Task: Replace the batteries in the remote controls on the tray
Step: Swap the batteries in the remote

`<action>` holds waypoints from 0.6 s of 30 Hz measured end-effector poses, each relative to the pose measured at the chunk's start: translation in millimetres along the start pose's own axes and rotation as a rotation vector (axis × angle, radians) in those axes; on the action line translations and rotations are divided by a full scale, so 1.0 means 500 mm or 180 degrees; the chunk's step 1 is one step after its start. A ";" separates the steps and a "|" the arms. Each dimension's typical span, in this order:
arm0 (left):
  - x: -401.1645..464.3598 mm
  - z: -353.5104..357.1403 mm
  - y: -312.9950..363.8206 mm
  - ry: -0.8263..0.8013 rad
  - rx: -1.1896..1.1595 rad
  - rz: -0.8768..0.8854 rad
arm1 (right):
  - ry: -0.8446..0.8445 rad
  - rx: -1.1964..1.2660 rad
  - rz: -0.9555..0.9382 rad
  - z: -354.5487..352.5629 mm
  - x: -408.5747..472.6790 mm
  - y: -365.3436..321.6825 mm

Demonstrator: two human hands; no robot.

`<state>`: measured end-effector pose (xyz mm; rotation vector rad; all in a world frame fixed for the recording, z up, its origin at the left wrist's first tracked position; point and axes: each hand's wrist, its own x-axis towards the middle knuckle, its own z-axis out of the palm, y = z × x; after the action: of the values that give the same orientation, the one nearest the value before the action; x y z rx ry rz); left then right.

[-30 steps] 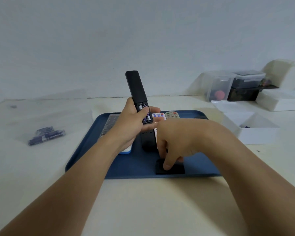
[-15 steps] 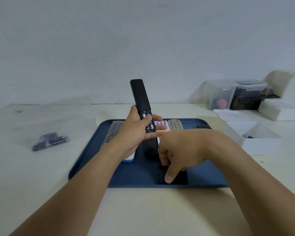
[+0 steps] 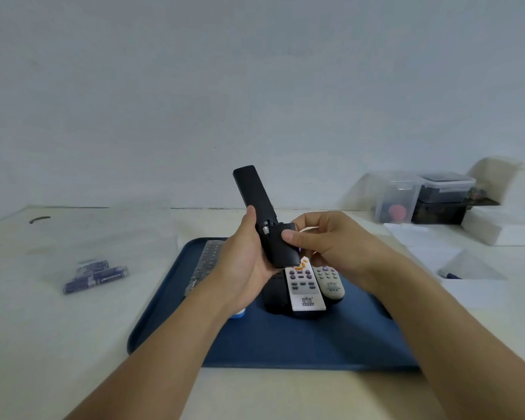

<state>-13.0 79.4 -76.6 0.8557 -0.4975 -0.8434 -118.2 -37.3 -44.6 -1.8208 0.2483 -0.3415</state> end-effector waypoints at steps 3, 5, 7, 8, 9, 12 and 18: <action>0.000 -0.002 -0.003 0.0072 -0.0034 0.0073 | 0.0435 -0.0171 -0.0282 0.010 0.002 0.003; -0.003 0.001 -0.007 -0.0087 0.0142 0.0132 | 0.0681 -0.0255 -0.0536 0.015 0.007 0.007; -0.008 0.005 -0.010 -0.0194 0.0376 0.0219 | 0.0893 -0.0614 -0.0682 0.015 0.014 0.015; -0.009 0.005 -0.010 -0.0207 0.0423 0.0269 | 0.0970 -0.0804 -0.0715 0.016 0.016 0.018; -0.009 0.004 -0.010 -0.0234 0.0420 0.0319 | 0.1034 -0.0905 -0.0728 0.015 0.017 0.019; -0.011 0.005 -0.008 -0.0319 0.0389 0.0414 | 0.1090 -0.0660 -0.0706 0.011 0.020 0.021; -0.012 -0.006 -0.008 -0.0535 0.0684 0.0513 | 0.1086 -0.0428 -0.0674 0.018 0.022 0.028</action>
<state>-16.3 84.0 -81.9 0.9315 -0.8052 -0.7248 -104.9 -36.9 -59.2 -1.9195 0.3212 -0.8037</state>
